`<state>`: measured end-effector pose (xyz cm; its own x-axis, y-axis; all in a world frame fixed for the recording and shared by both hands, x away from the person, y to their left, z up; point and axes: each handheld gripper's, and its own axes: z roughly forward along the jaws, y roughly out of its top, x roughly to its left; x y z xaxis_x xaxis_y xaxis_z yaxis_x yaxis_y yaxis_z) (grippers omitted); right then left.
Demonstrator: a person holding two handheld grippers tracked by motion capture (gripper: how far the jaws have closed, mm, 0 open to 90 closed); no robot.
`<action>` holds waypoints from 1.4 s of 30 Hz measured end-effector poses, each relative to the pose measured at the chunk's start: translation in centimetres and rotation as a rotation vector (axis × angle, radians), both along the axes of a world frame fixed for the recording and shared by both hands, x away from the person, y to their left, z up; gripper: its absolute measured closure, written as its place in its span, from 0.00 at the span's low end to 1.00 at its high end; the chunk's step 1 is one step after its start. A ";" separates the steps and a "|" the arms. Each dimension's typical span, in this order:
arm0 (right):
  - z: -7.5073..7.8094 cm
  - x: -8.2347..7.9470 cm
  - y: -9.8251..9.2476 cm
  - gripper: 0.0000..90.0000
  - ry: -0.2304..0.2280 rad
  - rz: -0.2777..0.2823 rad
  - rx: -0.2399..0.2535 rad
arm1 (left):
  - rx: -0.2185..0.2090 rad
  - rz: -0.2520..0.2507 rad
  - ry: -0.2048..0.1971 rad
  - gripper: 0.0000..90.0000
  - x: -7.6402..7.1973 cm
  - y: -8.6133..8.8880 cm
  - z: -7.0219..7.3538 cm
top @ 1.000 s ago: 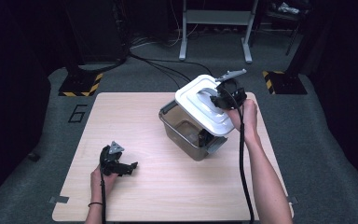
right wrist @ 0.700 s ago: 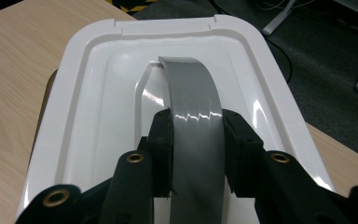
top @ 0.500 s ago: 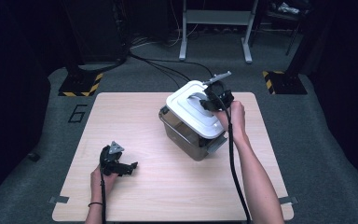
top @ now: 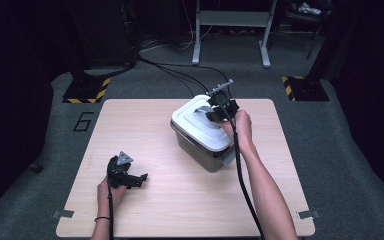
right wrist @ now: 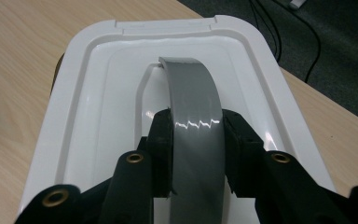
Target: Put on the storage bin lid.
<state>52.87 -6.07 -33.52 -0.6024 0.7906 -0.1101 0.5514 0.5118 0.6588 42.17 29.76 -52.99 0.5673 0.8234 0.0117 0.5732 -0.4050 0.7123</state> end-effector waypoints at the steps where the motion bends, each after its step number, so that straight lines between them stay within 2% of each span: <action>1: -0.2 0.1 0.1 0.74 0.002 0.008 -0.010 | -0.001 0.001 0.000 0.00 0.0 0.0 0.0; 8: -0.8 0.2 0.7 0.74 0.032 0.030 -0.009 | 0.000 0.000 0.000 0.00 0.0 0.0 0.0; 13: -0.8 0.1 0.9 0.74 0.025 0.033 -0.031 | 0.000 0.001 0.000 0.00 0.0 0.0 0.0; 22: -1.2 0.3 1.4 0.70 0.019 0.043 -0.042 | -0.001 0.000 0.000 0.00 0.0 0.0 0.0; 24: -1.3 0.3 1.5 0.63 0.020 0.041 -0.046 | 0.000 0.000 0.000 0.00 0.0 0.0 0.0; 26: -1.3 0.3 1.5 0.61 0.022 0.040 -0.047 | 0.000 0.000 0.000 0.00 0.0 0.0 0.0; 31: -1.0 -0.1 1.2 0.44 0.021 0.024 -0.038 | 0.000 0.000 0.000 0.00 0.0 0.0 0.0; 37: -0.1 -0.9 -0.2 0.22 0.022 0.028 0.004 | 0.000 0.000 0.000 0.00 0.0 0.0 0.0; 38: 0.0 -1.2 -0.5 0.20 0.009 0.019 0.025 | 0.000 0.000 0.000 0.00 0.0 0.0 0.0; 39: 0.1 -1.5 -0.8 0.16 0.004 0.024 0.025 | 0.002 0.001 0.001 0.00 0.0 0.0 0.0; 42: 0.1 -2.1 -1.6 0.15 -0.004 0.032 0.034 | -0.001 0.000 0.000 0.00 0.0 0.0 0.0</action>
<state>50.76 -7.67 -33.41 -0.6268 0.7744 -0.0863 0.5322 0.5064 0.6784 42.17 29.75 -52.99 0.5669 0.8237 0.0115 0.5731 -0.4044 0.7128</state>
